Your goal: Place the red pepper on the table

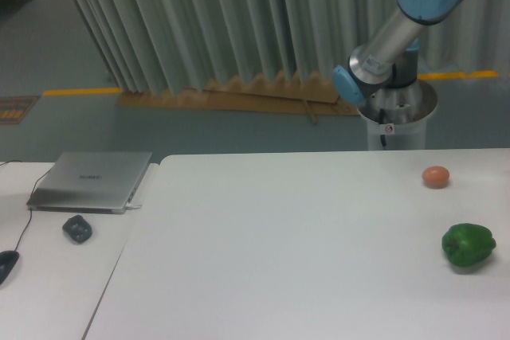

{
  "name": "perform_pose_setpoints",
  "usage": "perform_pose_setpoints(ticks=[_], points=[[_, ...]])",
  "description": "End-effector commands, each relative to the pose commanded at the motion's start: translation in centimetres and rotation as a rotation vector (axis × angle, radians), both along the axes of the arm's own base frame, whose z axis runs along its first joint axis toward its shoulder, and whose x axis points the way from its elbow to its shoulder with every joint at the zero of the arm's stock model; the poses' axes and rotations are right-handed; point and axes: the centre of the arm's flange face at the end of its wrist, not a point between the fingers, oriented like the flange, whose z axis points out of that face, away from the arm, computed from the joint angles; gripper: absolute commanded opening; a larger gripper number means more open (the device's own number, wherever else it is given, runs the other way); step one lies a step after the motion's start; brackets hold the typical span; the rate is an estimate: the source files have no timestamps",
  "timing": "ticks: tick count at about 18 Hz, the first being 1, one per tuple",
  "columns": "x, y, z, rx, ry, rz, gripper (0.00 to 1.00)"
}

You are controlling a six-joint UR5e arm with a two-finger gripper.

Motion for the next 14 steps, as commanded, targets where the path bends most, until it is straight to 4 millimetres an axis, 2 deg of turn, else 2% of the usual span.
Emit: perform_pose_setpoints(ticks=[10, 11, 12, 14], points=[[0.8, 0.2, -2.1, -0.013, -0.040, -0.010, 1.00], [1.2, 1.0, -2.9, -0.020, -0.051, -0.016, 1.00], [1.1, 1.1, -2.6, -0.037, -0.041, -0.011, 1.00], [1.0, 1.0, -3.2, -0.050, -0.048, -0.005, 1.00]])
